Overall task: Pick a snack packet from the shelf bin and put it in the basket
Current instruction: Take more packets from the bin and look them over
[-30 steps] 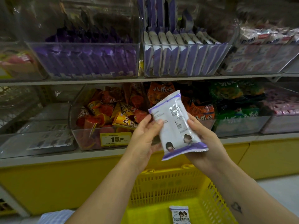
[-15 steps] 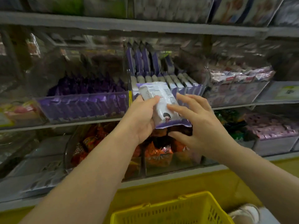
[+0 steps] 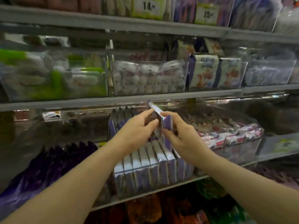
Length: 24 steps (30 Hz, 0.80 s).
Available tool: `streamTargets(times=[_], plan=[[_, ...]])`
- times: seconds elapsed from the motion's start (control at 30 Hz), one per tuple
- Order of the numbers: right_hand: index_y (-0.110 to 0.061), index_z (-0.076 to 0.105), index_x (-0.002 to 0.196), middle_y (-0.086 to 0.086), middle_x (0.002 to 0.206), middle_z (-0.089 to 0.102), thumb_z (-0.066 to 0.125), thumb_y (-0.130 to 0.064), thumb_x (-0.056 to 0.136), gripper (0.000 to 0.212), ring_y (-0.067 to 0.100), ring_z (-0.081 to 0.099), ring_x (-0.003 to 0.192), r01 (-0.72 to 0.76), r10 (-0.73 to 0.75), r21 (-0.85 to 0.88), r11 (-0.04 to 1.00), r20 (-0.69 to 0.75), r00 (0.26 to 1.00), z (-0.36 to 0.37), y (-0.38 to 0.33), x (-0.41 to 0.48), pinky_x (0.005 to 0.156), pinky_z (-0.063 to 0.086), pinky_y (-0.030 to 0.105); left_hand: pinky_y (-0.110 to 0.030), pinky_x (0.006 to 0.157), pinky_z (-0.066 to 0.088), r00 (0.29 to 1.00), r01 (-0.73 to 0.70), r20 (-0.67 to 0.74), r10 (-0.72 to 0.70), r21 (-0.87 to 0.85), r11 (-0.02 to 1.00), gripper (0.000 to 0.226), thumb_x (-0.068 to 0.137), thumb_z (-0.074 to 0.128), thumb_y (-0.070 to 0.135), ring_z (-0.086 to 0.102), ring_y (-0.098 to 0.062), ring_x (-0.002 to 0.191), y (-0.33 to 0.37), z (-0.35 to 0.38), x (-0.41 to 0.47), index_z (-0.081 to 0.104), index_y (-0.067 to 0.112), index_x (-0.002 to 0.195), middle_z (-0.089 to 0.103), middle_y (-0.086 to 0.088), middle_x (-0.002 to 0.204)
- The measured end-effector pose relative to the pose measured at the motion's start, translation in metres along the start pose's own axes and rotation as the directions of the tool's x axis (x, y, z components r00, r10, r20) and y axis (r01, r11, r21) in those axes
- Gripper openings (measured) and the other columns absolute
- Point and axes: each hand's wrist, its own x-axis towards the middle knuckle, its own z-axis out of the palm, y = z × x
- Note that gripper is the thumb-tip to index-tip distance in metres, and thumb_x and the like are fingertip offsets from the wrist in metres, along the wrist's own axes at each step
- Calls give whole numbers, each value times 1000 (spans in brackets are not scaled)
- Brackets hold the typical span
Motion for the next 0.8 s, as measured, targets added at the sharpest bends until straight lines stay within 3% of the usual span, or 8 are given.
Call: streamTargets(times=[0.07,0.17,0.3,0.37,0.47,0.63,0.73,0.8], plan=[[-33,45,126,-13,75,59,54,-14,96,37,-5,58,71,-17,18,30,999,-21,1000,2,9,14,66,44,8,-30,106,42,998,-63,-8,68,288,955,39,99,50,16,56,-10,121,-15,-12,19,52,24,137,62,5,129],[-37,46,121,-5,80,64,54,-16,97,32,6,61,75,-46,47,47,998,-18,999,9,22,30,69,47,18,-28,100,47,996,-87,27,85,522,848,41,97,50,23,57,-6,116,-35,-25,42,51,33,137,62,10,129],[-29,48,113,-6,78,62,51,-19,97,19,4,58,68,-64,64,-18,998,6,998,17,39,46,67,48,22,-30,99,43,988,-155,117,103,806,571,36,95,48,31,52,-14,119,-60,-32,65,51,43,130,55,13,133],[-21,48,105,3,84,64,50,-21,98,8,18,61,75,-70,71,-105,992,3,997,23,45,52,72,49,38,-31,99,39,992,-127,119,48,856,502,37,94,48,38,47,-16,125,-69,-32,71,49,45,130,48,15,140],[-19,45,101,10,97,65,51,-23,95,9,34,62,90,-111,111,-264,958,-12,994,31,57,64,76,51,41,-34,103,34,992,-125,111,58,890,438,39,96,43,43,40,-18,133,-85,-27,73,46,45,134,41,17,147],[-23,49,115,13,114,64,49,-36,93,26,37,60,106,-161,190,-503,849,6,982,48,76,96,87,49,41,-36,106,29,987,-153,107,124,872,465,34,95,42,40,43,-21,129,-91,-27,73,53,41,127,48,13,140],[-23,52,123,10,121,64,54,-39,92,36,33,60,111,-242,305,-499,832,47,951,55,87,117,93,49,42,-37,105,27,987,-149,108,117,883,446,32,95,41,41,45,-21,125,-92,-26,72,54,39,124,50,12,134],[-21,52,129,9,126,63,65,-34,86,47,30,59,115,-219,315,-512,831,107,943,55,96,121,95,49,41,-37,104,27,988,-145,105,114,882,448,31,95,41,40,46,-21,122,-92,-27,72,55,39,123,50,12,132]])
